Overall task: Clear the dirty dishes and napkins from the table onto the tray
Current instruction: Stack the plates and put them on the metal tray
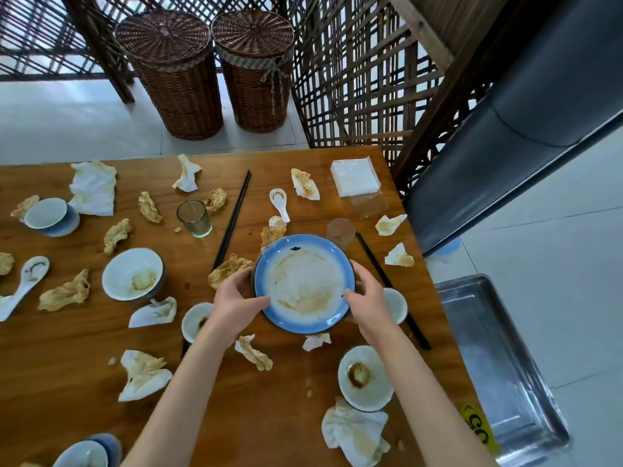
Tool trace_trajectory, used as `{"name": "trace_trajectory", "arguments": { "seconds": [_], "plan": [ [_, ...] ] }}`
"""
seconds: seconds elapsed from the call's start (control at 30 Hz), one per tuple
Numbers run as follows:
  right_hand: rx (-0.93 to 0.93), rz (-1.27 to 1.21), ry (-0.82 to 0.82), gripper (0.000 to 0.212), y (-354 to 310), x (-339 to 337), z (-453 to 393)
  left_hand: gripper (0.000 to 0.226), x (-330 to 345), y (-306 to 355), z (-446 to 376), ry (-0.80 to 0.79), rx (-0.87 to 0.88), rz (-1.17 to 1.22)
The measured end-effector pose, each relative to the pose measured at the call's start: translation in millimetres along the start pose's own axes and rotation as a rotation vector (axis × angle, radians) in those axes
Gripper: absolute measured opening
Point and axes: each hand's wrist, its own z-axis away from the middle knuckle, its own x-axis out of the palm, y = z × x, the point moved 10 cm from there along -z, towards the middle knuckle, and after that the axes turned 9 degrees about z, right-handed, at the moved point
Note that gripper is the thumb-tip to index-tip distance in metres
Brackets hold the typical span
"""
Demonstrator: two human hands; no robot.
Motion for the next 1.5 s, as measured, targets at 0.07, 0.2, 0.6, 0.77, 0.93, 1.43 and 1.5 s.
{"name": "trace_trajectory", "arguments": {
  "seconds": [0.07,0.2,0.6,0.77,0.93,1.43,1.5],
  "plan": [
    [-0.022,-0.023,0.006,0.052,-11.4,-16.2,11.0,0.075,2.6,20.5,15.1,-0.012,0.059,0.011],
    [-0.042,-0.070,-0.005,0.049,-26.4,-58.3,30.6,0.071,22.5,60.0,51.1,-0.072,0.140,0.055],
    [-0.134,-0.128,0.042,0.054,15.1,-265.7,40.1,0.060,205.6,96.9,148.6,-0.186,0.228,0.144],
    [-0.094,-0.084,-0.026,0.056,67.6,-343.5,3.6,0.063,304.2,67.4,168.4,-0.096,0.147,0.154],
    [-0.064,-0.008,-0.074,0.057,120.7,-388.8,-42.5,0.067,391.9,16.0,165.0,-0.039,0.050,0.108],
    [-0.002,0.030,-0.107,0.061,284.7,-381.5,-189.1,0.070,513.7,-126.2,63.5,0.061,-0.075,0.025],
    [-0.013,0.047,-0.094,0.062,302.5,-373.2,-207.8,0.069,520.8,-143.5,47.8,0.061,-0.079,0.046]
  ]
}}
